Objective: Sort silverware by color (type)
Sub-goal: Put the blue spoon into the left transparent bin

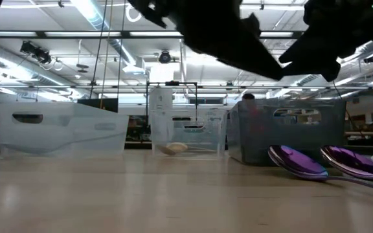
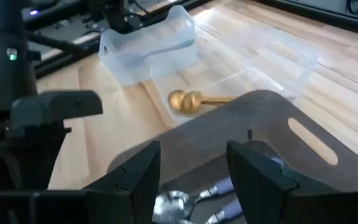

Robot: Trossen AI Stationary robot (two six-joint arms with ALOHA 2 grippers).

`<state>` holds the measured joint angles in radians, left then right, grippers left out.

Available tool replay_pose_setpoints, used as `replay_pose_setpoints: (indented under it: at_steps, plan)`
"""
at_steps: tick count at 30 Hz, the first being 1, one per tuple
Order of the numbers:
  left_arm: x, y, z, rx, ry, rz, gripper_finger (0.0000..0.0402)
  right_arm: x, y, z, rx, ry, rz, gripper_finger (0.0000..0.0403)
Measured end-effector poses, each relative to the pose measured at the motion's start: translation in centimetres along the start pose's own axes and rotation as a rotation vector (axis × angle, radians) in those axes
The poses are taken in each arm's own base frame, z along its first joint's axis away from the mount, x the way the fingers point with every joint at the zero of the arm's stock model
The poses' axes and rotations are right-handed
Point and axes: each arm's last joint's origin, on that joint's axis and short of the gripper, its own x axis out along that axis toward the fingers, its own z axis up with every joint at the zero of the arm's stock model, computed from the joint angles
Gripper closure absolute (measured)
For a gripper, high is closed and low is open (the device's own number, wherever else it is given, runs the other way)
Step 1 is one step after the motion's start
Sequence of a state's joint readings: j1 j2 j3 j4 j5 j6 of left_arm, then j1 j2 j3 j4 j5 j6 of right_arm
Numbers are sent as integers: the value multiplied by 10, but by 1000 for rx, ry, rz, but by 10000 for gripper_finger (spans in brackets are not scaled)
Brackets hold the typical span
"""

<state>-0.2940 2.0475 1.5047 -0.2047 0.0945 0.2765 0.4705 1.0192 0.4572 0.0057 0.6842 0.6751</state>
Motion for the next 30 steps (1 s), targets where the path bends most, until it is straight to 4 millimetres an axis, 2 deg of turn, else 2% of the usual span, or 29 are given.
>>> replay_pose_setpoints:
  at_steps: [6, 14, 19, 25, 30]
  plan:
    - [12, 8, -5, 85, -27, 3, 260, -5, 7, -4, 5, 5, 55, 208]
    - [16, 8, -5, 143, -53, 12, 260, -15, 19, -13, 46, 72, 160, 208]
    - [28, 7, -9, 151, -70, 17, 260, -24, 27, -17, 34, 79, 232, 208]
    - [42, 6, -18, 114, -64, 16, 260, -34, 35, -20, 36, 52, 278, 208]
    - [48, 5, -24, 0, -35, 9, 260, -42, 40, -23, 34, 29, 300, 208]
